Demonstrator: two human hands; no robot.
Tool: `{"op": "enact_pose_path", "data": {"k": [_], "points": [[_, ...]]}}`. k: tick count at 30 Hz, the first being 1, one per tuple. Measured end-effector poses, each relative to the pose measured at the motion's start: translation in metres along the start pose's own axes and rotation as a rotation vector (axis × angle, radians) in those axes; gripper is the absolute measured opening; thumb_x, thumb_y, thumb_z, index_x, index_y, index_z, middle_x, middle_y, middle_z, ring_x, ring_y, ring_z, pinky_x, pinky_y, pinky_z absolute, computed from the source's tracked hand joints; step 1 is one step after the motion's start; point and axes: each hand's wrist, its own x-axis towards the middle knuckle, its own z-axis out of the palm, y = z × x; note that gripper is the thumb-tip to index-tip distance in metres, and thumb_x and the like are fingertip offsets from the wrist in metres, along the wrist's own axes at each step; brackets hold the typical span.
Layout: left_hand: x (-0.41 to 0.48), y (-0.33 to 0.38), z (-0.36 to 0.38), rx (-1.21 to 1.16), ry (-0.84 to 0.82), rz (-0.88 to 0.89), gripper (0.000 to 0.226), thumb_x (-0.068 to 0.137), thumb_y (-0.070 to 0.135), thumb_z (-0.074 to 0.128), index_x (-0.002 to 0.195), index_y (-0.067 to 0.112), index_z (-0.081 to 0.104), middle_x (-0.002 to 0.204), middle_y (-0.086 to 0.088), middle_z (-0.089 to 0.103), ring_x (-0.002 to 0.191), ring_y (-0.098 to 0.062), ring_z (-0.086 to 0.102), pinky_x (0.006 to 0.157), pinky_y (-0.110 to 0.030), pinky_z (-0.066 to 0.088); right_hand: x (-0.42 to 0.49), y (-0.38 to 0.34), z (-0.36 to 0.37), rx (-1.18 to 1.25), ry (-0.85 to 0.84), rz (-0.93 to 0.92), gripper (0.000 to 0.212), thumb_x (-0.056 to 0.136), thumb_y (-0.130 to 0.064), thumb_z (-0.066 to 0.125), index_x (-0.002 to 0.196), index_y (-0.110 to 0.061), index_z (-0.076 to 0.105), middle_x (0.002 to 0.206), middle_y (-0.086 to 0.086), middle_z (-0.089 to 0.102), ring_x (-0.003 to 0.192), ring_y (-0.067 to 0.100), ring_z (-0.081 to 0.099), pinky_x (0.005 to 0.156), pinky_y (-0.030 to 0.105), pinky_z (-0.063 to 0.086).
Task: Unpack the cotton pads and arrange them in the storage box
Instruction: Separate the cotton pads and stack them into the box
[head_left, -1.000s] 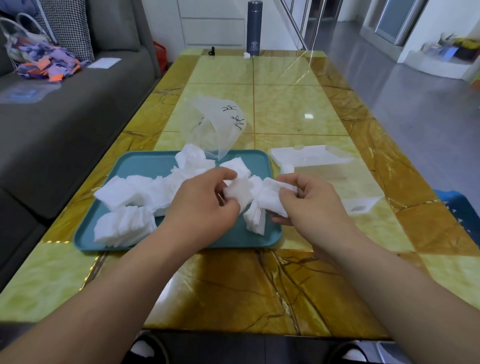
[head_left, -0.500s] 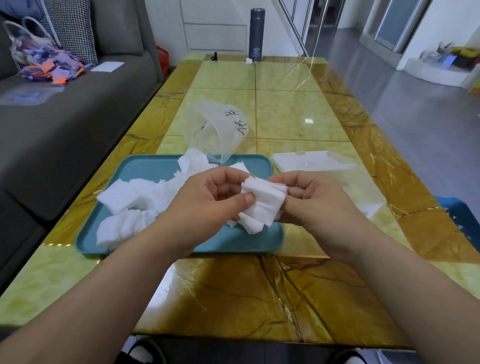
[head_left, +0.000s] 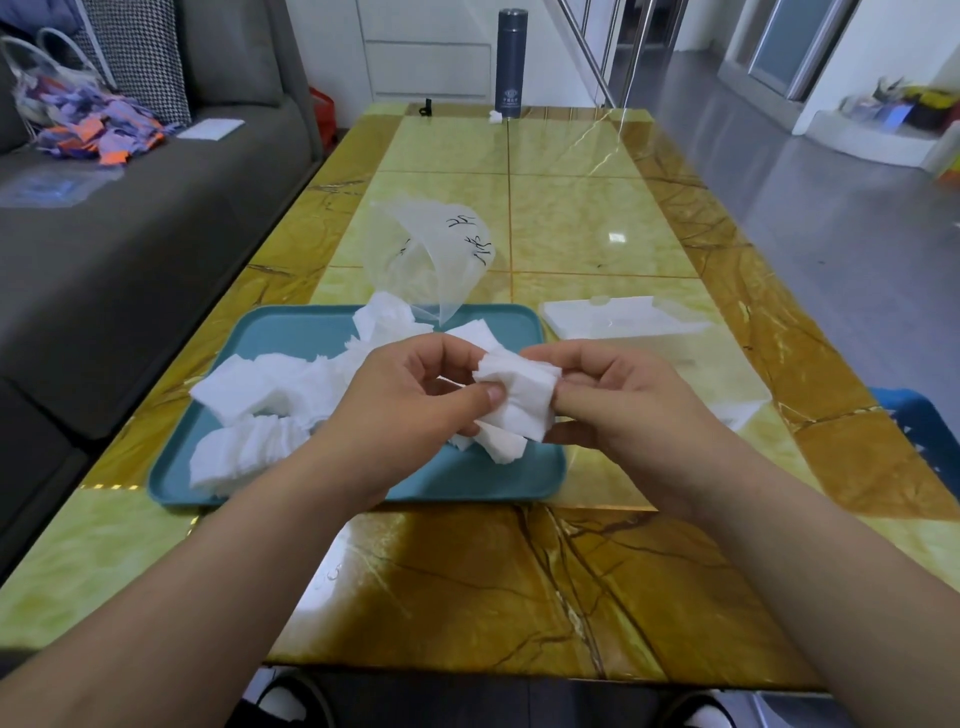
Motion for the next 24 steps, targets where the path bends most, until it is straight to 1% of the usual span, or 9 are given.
{"op": "enact_pose_path", "data": {"k": [2, 5, 7, 9, 12, 16, 18, 21, 24], "points": [[0.0, -0.001, 0.0, 0.0, 0.018, 0.016, 0.014, 0.087, 0.005, 0.079, 0.096, 0.015, 0.075, 0.088, -0.007, 0.078, 0.076, -0.02, 0.073, 0.072, -0.038, 0.06, -0.002, -0.002, -0.001, 0.039, -0.054, -0.006, 0.041, 0.085, -0.001, 0.069, 0.125, -0.01, 0.07, 0.11, 0.02, 0.077, 0.105, 0.029, 0.075, 0.091, 0.04, 0.062], [0.001, -0.002, 0.0, 0.074, 0.05, 0.038, 0.026, 0.084, 0.011, 0.082, 0.107, 0.02, 0.073, 0.087, 0.0, 0.073, 0.072, -0.011, 0.067, 0.064, -0.034, 0.059, -0.004, 0.002, 0.001, -0.13, 0.001, -0.072, 0.044, 0.082, -0.002, 0.082, 0.123, -0.015, 0.07, 0.105, 0.003, 0.08, 0.1, 0.018, 0.077, 0.094, 0.038, 0.061], [0.0, -0.002, 0.001, 0.131, 0.005, 0.036, 0.034, 0.084, 0.014, 0.083, 0.113, 0.028, 0.071, 0.079, 0.002, 0.066, 0.067, -0.01, 0.061, 0.061, -0.034, 0.055, -0.004, 0.004, 0.004, -0.236, 0.053, -0.1, 0.038, 0.09, 0.005, 0.071, 0.119, -0.02, 0.072, 0.103, -0.002, 0.08, 0.098, 0.014, 0.076, 0.094, 0.04, 0.061], [-0.002, -0.001, 0.002, 0.15, -0.061, 0.048, 0.027, 0.087, 0.012, 0.079, 0.108, 0.03, 0.075, 0.071, -0.001, 0.064, 0.065, -0.013, 0.058, 0.06, -0.03, 0.051, -0.003, 0.004, 0.005, -0.295, 0.06, -0.108, 0.039, 0.094, 0.007, 0.063, 0.117, -0.024, 0.072, 0.105, -0.004, 0.079, 0.1, 0.013, 0.075, 0.094, 0.042, 0.06], [-0.003, -0.001, 0.002, 0.156, -0.067, 0.077, 0.017, 0.089, 0.01, 0.077, 0.098, 0.025, 0.077, 0.082, -0.018, 0.069, 0.067, -0.018, 0.058, 0.062, -0.029, 0.048, -0.002, 0.007, 0.01, -0.294, 0.108, -0.094, 0.042, 0.097, 0.001, 0.059, 0.123, -0.031, 0.066, 0.114, -0.006, 0.075, 0.106, 0.013, 0.071, 0.097, 0.044, 0.058], [-0.001, -0.002, 0.004, 0.128, -0.055, 0.071, 0.015, 0.09, 0.009, 0.076, 0.098, 0.021, 0.076, 0.088, -0.021, 0.071, 0.068, -0.018, 0.06, 0.059, -0.021, 0.049, 0.0, 0.014, 0.019, -0.228, 0.136, -0.038, 0.04, 0.1, -0.011, 0.054, 0.121, -0.045, 0.06, 0.119, -0.006, 0.072, 0.112, 0.02, 0.069, 0.103, 0.051, 0.055], [0.0, -0.004, 0.007, 0.128, -0.046, 0.074, 0.015, 0.089, 0.012, 0.077, 0.1, 0.023, 0.075, 0.089, -0.018, 0.072, 0.07, -0.019, 0.062, 0.06, -0.023, 0.05, 0.001, 0.015, 0.023, -0.22, 0.129, -0.03, 0.043, 0.102, -0.011, 0.049, 0.125, -0.047, 0.058, 0.123, -0.009, 0.07, 0.116, 0.017, 0.067, 0.107, 0.047, 0.053], [0.001, -0.007, 0.01, 0.155, -0.041, 0.098, 0.017, 0.085, 0.024, 0.075, 0.102, 0.026, 0.074, 0.088, -0.011, 0.074, 0.071, -0.019, 0.065, 0.064, -0.03, 0.053, -0.002, 0.01, 0.026, -0.241, 0.083, -0.043, 0.05, 0.106, -0.007, 0.043, 0.143, -0.04, 0.051, 0.135, -0.013, 0.062, 0.124, 0.006, 0.06, 0.11, 0.029, 0.047], [0.002, -0.008, 0.009, 0.179, -0.038, 0.12, 0.01, 0.091, 0.019, 0.075, 0.1, 0.025, 0.074, 0.084, -0.012, 0.072, 0.068, -0.017, 0.062, 0.062, -0.032, 0.052, -0.004, 0.004, 0.024, -0.25, 0.107, -0.093, 0.044, 0.103, -0.004, 0.051, 0.112, -0.045, 0.065, 0.116, -0.018, 0.072, 0.111, 0.0, 0.066, 0.096, 0.02, 0.051]]}}
